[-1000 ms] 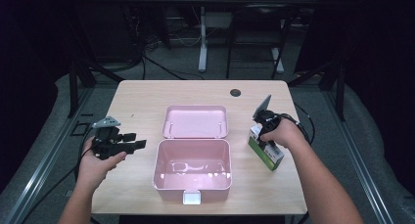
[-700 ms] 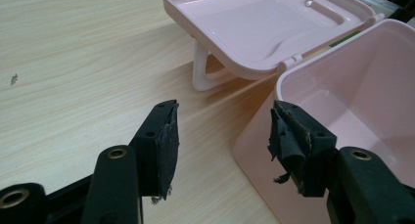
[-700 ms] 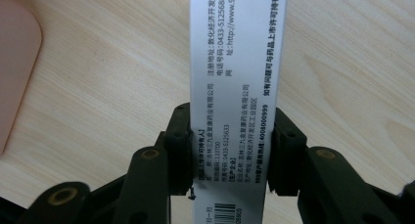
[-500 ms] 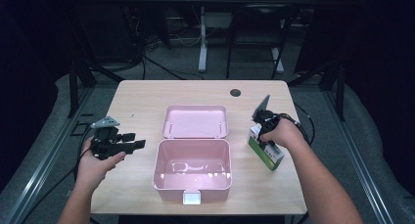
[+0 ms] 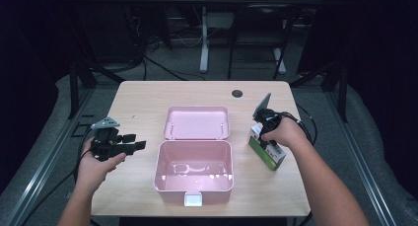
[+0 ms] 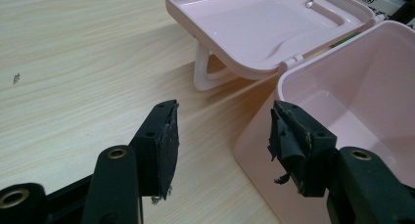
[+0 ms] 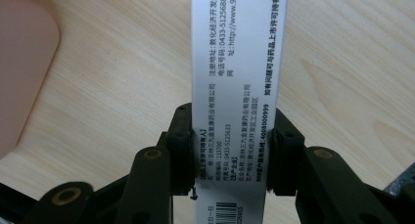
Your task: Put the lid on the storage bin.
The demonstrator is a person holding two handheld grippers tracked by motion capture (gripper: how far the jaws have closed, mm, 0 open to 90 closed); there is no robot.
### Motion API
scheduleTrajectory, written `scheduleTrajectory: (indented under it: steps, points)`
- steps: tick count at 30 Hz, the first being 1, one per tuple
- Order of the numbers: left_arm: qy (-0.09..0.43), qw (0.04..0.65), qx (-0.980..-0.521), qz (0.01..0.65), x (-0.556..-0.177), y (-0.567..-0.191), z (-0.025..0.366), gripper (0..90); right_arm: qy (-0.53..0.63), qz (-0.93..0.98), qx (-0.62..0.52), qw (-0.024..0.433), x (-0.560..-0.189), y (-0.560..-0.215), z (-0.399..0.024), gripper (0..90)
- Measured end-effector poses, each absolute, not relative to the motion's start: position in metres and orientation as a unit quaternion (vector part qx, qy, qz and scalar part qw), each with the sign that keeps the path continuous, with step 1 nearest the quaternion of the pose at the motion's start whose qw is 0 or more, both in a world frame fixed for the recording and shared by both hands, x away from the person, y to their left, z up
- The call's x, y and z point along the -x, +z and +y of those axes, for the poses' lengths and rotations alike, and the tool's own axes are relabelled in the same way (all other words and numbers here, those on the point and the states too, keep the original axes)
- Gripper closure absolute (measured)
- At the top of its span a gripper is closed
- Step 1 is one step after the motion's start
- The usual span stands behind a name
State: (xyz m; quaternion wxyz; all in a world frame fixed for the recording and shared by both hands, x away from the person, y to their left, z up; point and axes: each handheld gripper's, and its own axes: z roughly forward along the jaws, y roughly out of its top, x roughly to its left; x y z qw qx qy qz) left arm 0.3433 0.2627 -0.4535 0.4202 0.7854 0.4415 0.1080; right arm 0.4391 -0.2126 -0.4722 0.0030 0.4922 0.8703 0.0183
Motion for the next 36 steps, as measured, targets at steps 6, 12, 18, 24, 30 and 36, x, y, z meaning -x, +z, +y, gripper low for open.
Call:
scheduleTrajectory:
  steps: [6,12,18,24,30,36]
  points:
    - [0.109,0.422,-0.784,0.442,-0.343,-0.452,0.265,44.0,0.018,0.878,-0.478,0.007,-0.437,-0.457,-0.209,61.6]
    - [0.11,0.423,-0.782,0.445,-0.343,-0.453,0.267,44.0,0.018,0.89,-0.455,0.016,-0.433,-0.444,-0.203,61.6]
    - [0.108,0.423,-0.781,0.446,-0.343,-0.453,0.267,44.0,0.011,0.901,-0.434,0.016,-0.428,-0.429,-0.197,61.6]
    - [0.107,0.423,-0.782,0.445,-0.343,-0.452,0.268,44.0,0.012,0.908,-0.418,0.017,-0.424,-0.419,-0.19,61.6]
    - [0.105,0.422,-0.783,0.444,-0.344,-0.453,0.267,44.0,0.009,0.912,-0.409,0.01,-0.421,-0.415,-0.184,61.6]
    - [0.107,0.423,-0.782,0.445,-0.344,-0.453,0.268,44.0,0.01,0.916,-0.401,0.013,-0.42,-0.413,-0.181,61.5]
